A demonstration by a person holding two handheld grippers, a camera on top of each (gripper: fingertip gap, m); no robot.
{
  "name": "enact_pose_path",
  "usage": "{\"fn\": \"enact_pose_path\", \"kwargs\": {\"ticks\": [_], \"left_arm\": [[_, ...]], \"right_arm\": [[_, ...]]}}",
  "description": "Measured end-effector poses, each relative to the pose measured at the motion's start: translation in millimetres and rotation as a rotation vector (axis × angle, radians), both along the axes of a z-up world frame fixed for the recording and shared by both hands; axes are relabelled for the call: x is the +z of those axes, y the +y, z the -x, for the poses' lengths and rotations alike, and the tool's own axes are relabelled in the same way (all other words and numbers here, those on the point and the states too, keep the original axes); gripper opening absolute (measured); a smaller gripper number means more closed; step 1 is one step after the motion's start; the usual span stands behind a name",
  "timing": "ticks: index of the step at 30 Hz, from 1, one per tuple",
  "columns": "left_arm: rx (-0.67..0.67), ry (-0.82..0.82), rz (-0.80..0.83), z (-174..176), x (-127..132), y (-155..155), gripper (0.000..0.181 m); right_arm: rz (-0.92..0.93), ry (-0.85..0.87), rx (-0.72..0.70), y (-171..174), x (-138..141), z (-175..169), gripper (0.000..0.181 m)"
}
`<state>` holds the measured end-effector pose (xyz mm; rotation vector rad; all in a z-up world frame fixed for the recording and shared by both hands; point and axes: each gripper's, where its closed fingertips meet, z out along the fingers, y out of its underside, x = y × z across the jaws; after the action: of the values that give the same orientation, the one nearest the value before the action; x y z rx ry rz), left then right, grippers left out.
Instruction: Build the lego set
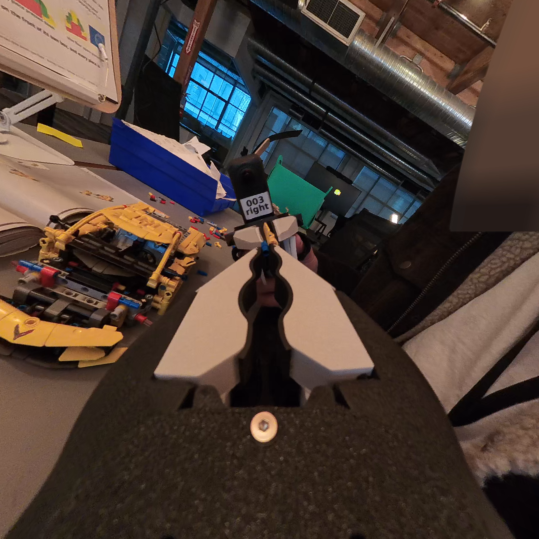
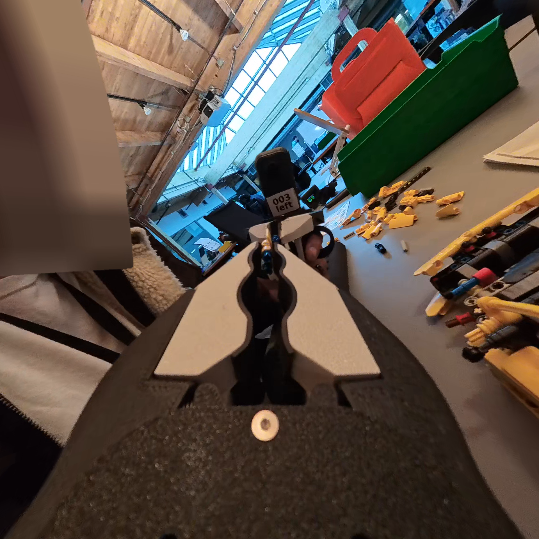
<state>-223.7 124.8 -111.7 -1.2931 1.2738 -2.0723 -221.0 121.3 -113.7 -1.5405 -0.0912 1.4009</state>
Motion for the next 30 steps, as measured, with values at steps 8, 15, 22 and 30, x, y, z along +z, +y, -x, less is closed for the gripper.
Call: {"fn": "enact_pose_path", "kwargs": {"ticks": [8, 15, 22, 30], "left_arm": [[-0.03, 0.003, 0.001, 0.4, -0.6, -4.2, 0.004], [-0.065, 0.049, 0.054, -3.0, -5.7, -3.7, 0.004], [-0.103, 0.062, 0.09, -2.6, -6.6, -5.5, 0.003], [-0.181, 0.104, 0.078, 0.1, -12.3, -15.5, 0.003]], "right_arm": [[0.001, -0.034, -0.008, 0.6, -2.4, -3.2, 0.006], [-0.013, -0.122, -0.034, 1.2, -7.2, -5.4, 0.006], [-0.023, -0.133, -0.031, -0.3, -7.7, -4.8, 0.006], [-0.004, -0.191, 0.057, -9.2, -13.2, -1.7, 0.006]]}}
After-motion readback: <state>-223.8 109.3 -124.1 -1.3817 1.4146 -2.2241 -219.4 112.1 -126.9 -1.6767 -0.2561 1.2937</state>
